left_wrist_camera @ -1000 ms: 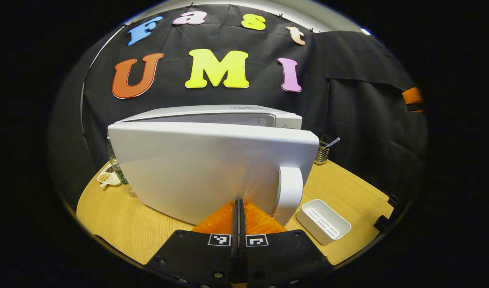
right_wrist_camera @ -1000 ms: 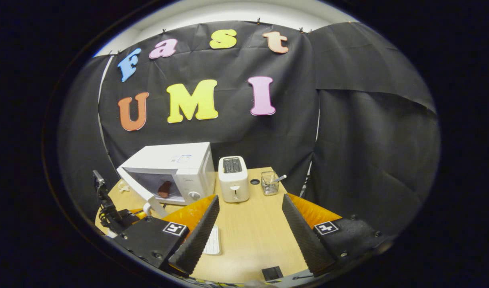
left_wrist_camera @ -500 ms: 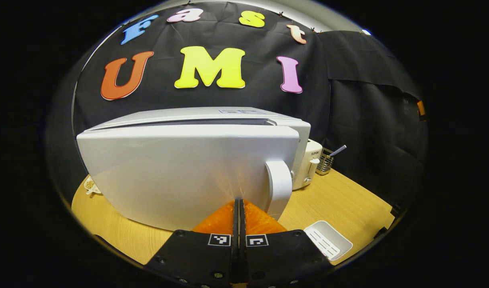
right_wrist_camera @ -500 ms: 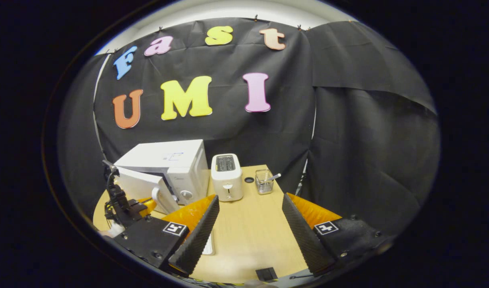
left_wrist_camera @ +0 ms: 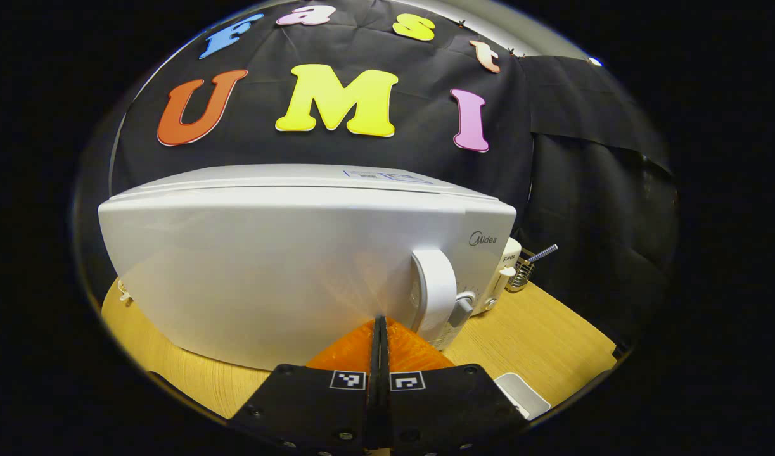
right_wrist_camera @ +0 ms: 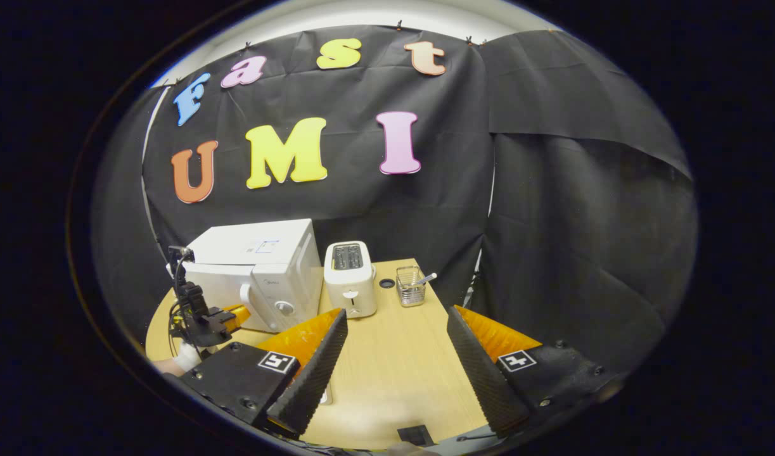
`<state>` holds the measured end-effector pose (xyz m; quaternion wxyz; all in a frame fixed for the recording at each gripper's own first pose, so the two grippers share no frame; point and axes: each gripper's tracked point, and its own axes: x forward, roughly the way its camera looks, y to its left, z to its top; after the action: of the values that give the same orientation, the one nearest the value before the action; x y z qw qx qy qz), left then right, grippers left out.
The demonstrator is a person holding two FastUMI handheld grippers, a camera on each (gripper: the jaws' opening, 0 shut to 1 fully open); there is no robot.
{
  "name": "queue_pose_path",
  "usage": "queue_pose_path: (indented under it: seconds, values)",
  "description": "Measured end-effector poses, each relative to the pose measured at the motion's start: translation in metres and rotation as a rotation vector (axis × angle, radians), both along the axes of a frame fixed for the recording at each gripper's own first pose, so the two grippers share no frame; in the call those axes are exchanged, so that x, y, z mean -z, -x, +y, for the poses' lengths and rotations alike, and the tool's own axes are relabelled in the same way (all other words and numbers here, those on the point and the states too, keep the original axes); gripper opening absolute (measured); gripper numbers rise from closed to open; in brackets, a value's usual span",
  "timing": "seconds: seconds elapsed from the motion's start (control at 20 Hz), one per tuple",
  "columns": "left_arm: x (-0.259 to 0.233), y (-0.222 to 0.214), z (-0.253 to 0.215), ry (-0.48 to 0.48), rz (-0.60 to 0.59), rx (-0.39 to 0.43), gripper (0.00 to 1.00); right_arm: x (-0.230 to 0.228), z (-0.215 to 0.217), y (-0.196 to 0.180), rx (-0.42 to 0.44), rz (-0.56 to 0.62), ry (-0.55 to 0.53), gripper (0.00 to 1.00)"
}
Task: Open the microwave oven with the left hand, put the food in, and close the microwave oven.
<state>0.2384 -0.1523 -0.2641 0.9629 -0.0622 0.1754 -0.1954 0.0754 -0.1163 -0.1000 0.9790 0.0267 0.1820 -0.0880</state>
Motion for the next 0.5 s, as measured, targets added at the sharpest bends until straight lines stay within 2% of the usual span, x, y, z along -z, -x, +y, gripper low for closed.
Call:
queue_pose_path:
  seconds: [0.05, 0.1, 0.15, 0.3, 0.4, 0.45, 0.5]
  values:
    - [-0.001, 0.0, 0.001, 0.003, 0.001, -0.004, 0.0, 0.0, 0.001, -0.001, -0.003, 0.003, -0.003, 1.0]
    - [-0.001, -0.001, 0.001, 0.001, -0.001, -0.007, 0.0, 0.001, 0.0, -0.002, -0.004, 0.007, -0.003, 0.91]
    - [-0.002, -0.004, 0.0, 0.001, -0.006, -0.008, 0.0, 0.001, 0.001, -0.002, -0.008, 0.006, -0.004, 1.0]
    - [0.003, -0.006, 0.0, 0.014, 0.024, -0.025, 0.0, 0.001, 0.006, 0.0, -0.027, 0.009, -0.003, 1.0]
    - [0.006, -0.01, 0.005, -0.035, 0.015, -0.037, 0.0, -0.002, 0.009, 0.001, -0.04, 0.001, 0.0, 1.0]
    - [0.007, -0.009, 0.009, -0.057, 0.013, -0.047, 0.0, 0.002, 0.011, 0.0, -0.048, 0.004, 0.001, 0.91]
    - [0.005, -0.007, 0.011, -0.059, 0.013, -0.054, 0.0, 0.003, 0.011, 0.0, -0.053, 0.003, -0.001, 0.91]
